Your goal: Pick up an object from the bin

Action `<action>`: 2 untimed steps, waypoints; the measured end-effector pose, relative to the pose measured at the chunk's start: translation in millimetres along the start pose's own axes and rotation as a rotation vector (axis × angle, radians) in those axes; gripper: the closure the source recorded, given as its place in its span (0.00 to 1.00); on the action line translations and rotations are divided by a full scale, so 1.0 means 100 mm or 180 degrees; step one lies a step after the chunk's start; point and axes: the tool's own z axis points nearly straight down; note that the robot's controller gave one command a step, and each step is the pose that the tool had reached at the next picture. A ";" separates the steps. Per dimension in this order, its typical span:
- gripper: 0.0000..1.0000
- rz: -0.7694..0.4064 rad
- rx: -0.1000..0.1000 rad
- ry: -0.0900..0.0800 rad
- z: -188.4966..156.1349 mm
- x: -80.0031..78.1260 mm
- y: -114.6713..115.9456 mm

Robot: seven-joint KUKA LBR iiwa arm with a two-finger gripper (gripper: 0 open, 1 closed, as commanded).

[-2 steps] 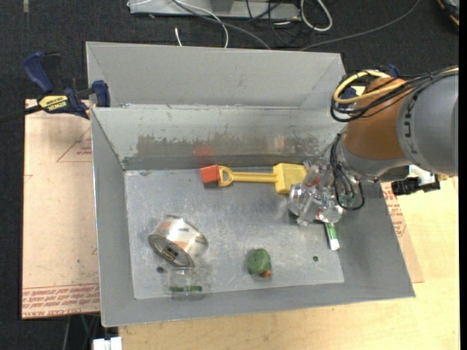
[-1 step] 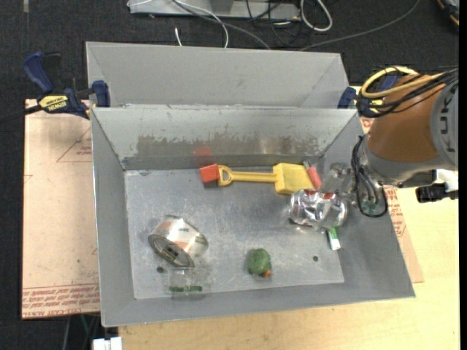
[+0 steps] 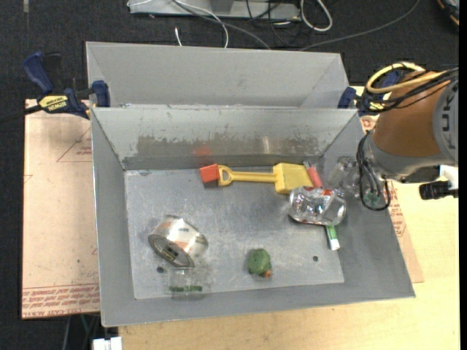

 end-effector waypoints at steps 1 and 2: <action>1.00 0.0154 0.0017 0.0053 0.56 0.65 0.12; 0.00 0.0155 0.0018 0.0053 0.56 0.65 0.12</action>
Offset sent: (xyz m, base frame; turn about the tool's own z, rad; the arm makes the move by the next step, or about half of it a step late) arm 0.0000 0.0000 0.0000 0.0000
